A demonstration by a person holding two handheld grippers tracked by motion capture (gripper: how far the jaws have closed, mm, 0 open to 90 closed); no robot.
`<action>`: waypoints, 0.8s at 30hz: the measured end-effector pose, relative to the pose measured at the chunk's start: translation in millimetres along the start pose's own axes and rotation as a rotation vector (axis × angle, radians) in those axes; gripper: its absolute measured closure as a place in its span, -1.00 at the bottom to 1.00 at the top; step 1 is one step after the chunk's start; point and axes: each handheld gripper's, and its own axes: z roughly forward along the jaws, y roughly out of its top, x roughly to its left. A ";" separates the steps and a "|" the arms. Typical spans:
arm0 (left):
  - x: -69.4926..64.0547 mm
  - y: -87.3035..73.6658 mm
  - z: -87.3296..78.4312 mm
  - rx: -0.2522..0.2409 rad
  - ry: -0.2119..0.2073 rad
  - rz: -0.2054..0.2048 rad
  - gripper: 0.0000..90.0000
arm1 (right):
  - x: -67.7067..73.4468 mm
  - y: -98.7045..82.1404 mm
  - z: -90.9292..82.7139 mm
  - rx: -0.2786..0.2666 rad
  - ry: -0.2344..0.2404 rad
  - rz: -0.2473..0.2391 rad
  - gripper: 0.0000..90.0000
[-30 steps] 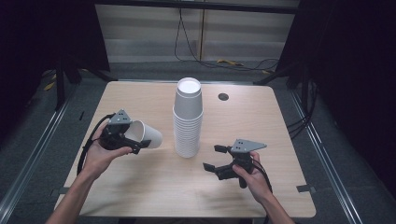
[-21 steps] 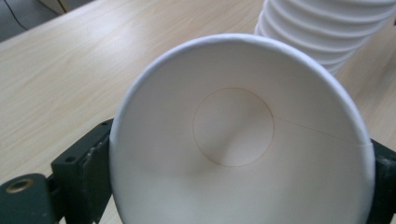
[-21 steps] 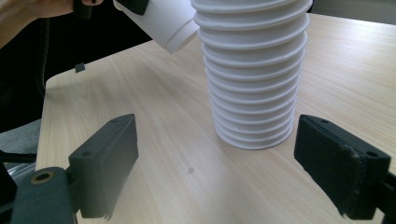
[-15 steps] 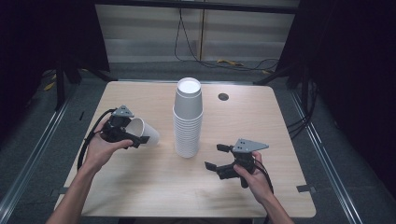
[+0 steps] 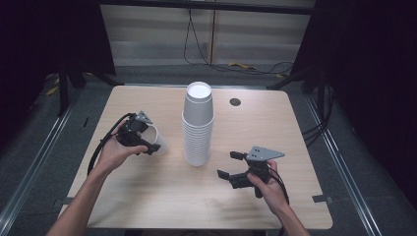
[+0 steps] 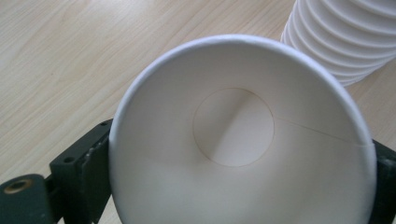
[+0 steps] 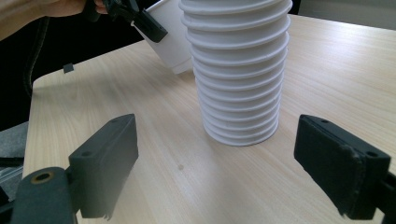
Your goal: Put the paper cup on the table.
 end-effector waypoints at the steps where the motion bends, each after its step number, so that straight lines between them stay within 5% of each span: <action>1: -0.2 1.5 -0.4 0.000 0.003 0.001 -0.84 | 0.2 0.0 0.0 -0.001 -0.001 0.001 -0.69; 14: 2.8 5.1 13.2 0.059 -0.004 -0.013 -0.85 | 0.0 -0.6 0.6 -0.003 -0.002 0.005 -0.69; 24: 4.8 4.6 19.1 0.053 -0.001 -0.032 -0.88 | -0.1 -1.1 0.8 -0.005 -0.002 0.006 -0.69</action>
